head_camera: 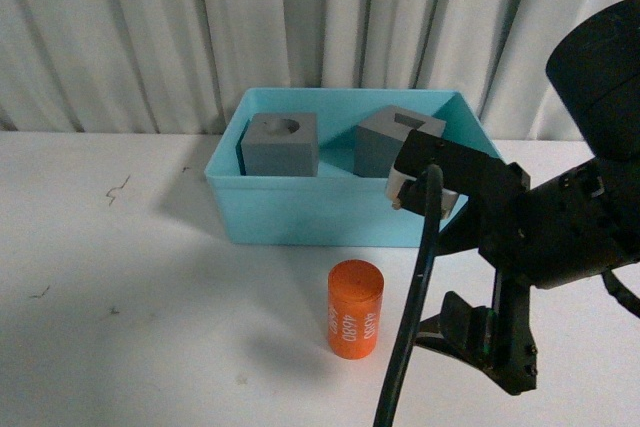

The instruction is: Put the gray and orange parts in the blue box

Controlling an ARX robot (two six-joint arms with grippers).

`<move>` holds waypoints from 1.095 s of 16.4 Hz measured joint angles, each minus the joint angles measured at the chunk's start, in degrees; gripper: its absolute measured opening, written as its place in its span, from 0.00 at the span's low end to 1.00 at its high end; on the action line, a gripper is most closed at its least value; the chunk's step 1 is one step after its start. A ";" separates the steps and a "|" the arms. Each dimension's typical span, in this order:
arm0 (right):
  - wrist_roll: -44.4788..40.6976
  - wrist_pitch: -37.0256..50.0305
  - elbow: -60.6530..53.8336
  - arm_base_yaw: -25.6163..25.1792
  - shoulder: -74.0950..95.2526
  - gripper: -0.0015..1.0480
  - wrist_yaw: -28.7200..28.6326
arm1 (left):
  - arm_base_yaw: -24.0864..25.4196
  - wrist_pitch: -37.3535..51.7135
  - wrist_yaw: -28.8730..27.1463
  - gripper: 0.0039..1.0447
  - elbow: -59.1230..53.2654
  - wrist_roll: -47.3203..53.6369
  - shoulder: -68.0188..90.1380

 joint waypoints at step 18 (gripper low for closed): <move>5.99 2.40 8.00 6.29 9.40 0.51 1.79 | 0.00 0.02 0.00 0.94 0.00 0.00 0.00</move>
